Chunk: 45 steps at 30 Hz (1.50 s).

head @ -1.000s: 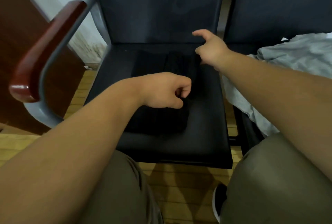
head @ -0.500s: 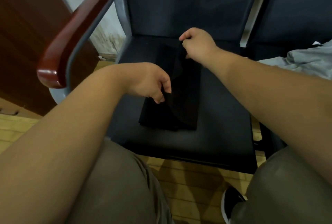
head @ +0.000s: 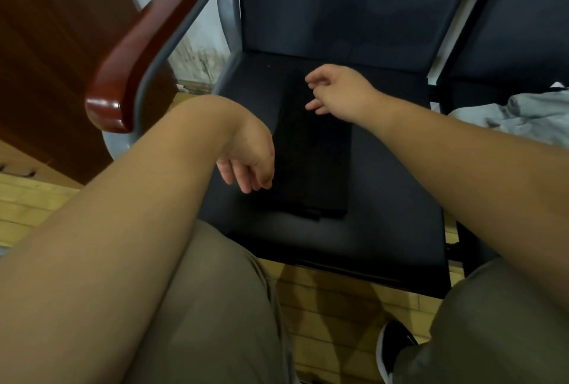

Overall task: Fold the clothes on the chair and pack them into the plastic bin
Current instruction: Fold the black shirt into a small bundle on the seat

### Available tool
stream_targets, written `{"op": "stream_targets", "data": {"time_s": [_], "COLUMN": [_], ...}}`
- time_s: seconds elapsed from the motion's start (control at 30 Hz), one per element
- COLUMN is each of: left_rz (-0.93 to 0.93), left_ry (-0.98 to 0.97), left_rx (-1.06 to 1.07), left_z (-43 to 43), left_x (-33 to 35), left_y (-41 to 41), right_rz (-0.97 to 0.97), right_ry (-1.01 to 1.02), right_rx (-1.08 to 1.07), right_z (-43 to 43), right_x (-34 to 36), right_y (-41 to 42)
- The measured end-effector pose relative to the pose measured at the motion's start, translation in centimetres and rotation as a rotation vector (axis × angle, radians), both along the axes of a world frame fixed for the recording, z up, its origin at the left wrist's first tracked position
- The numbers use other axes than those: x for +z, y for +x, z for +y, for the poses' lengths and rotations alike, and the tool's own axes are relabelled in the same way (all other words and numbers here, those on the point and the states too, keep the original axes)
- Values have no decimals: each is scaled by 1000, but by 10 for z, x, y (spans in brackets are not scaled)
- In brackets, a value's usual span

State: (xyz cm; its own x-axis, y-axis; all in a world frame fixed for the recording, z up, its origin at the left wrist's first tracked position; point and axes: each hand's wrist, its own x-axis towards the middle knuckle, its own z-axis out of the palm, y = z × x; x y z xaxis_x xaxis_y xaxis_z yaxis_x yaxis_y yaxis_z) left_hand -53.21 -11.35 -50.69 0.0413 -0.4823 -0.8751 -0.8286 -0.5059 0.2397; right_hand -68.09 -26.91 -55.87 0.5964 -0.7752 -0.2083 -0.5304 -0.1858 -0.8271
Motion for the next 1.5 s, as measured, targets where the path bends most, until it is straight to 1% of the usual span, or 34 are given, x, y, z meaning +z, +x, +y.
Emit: {"op": "stream_targets", "data": {"time_s": [0.07,0.17,0.27,0.4,0.5,0.57,0.63,0.73,0.8,0.9,0.97,1.03,1.1,1.17,1.23,1.3,1.37,1.43,1.5], "left_rz": [-23,-41,8,30,-38,-105,-174,-227,-261,-303,-290,-241,-164,-83,-20,21,71,115,139], "left_ry": [-23,-143,-215,-266,-290,-270,-275,-312,-345,-415,-423,-418,-414,-419,-436,-465,-506,-542,-570], "left_rx": [-34,-88,-110,-116,-155,-198,-249,-288,-343,-394,-360,-271,-161,-48,59,145,232,296,334], "left_z": [0,-3,0,8,13,18,24,29,30,25,19,12,4,-4,-10,-15,-20,-23,-25], "left_x": [0,0,-2,2,-3,-8,-12,-20,-27,-34,-34,-29,-23,-17,-11,-8,-8,-8,-9], "left_y": [-3,-9,-21,-40,-48,-54,-62,-71,-78,-83,-78,-70,-64,-58,-54,-48,-43,-37,-30], "right_rz": [24,81,174,310,376,368,370,351,368,472,496,468,398,309,260,269,335,379,371], "right_ry": [-27,-21,95,209,248,245,198,141,148,125,103,72,54,94,133,144,120,53,-46], "right_rx": [-16,1,70,87,70,27,0,-22,-13,59,102,160,228,279,350,444,506,507,445], "right_z": [7,19,33,54,70,75,74,69,66,60,55,51,48,44,38,33,32,33,33], "right_x": [10,30,53,75,70,60,57,59,57,48,45,44,45,47,49,48,48,45,39], "right_y": [-9,-25,-41,-60,-76,-86,-94,-101,-102,-101,-99,-98,-96,-93,-93,-95,-97,-94,-89]}}
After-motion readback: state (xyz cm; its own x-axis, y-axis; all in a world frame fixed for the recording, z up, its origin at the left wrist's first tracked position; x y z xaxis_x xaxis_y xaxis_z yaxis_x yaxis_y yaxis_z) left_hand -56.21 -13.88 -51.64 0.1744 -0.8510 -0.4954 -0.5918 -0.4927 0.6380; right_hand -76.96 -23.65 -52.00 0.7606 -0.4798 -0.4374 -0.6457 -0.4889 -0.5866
